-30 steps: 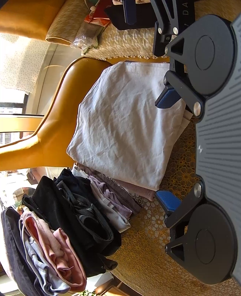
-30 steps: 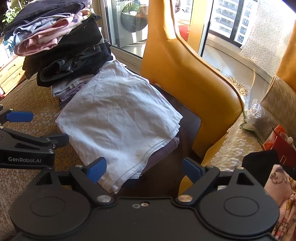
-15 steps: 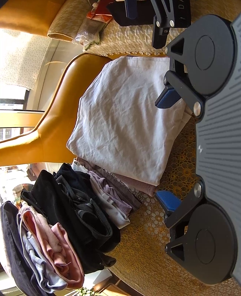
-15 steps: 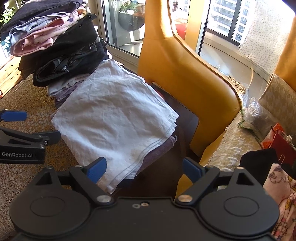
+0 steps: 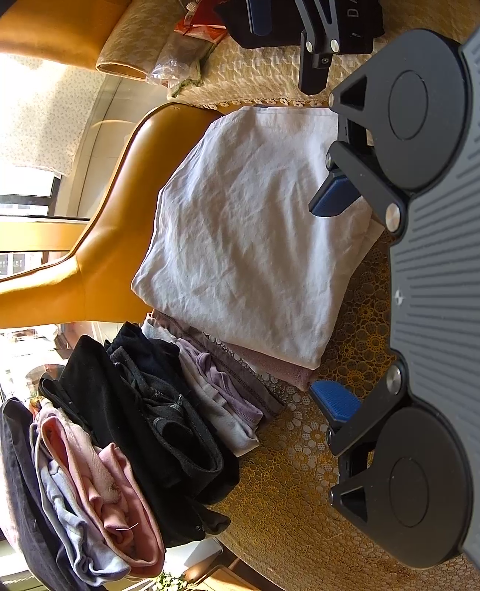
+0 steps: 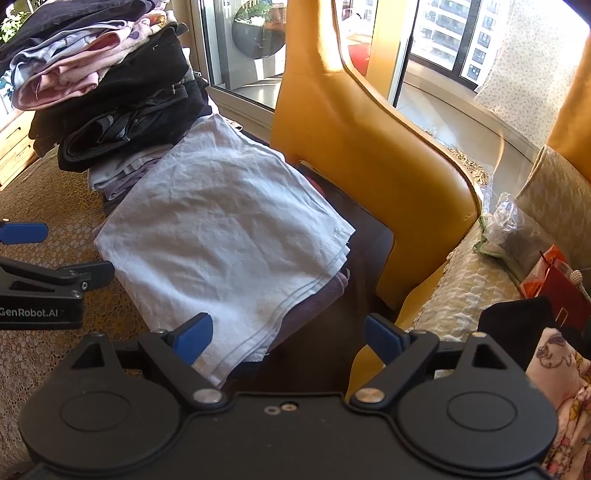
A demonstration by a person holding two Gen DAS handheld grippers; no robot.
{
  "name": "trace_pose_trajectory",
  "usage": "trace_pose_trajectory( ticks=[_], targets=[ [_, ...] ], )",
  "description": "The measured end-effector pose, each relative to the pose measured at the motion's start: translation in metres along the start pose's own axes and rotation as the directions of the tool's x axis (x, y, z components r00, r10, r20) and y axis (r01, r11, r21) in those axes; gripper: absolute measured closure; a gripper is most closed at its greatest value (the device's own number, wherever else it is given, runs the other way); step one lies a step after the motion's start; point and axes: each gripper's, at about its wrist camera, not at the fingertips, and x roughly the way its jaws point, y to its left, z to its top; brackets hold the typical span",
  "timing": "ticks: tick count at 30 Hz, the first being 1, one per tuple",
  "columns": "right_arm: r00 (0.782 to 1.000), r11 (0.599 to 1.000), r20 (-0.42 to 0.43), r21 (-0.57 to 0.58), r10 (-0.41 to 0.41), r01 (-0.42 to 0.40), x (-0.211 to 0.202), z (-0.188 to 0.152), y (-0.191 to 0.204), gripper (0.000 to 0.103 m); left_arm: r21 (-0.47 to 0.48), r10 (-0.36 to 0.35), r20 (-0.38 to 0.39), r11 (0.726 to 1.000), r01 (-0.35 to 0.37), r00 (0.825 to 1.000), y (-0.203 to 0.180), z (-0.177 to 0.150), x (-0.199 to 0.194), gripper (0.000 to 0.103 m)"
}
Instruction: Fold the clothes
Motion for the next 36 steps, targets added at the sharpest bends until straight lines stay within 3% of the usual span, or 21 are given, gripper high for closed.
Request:
trace_pose_trajectory(
  ticks=[36],
  targets=[
    [1.0,1.0,-0.018,0.014,-0.004,0.004,0.012,0.001,-0.002,0.0,-0.024,-0.014,0.006,1.0,0.015,1.0,0.003,-0.001,0.005,0.007]
  ],
)
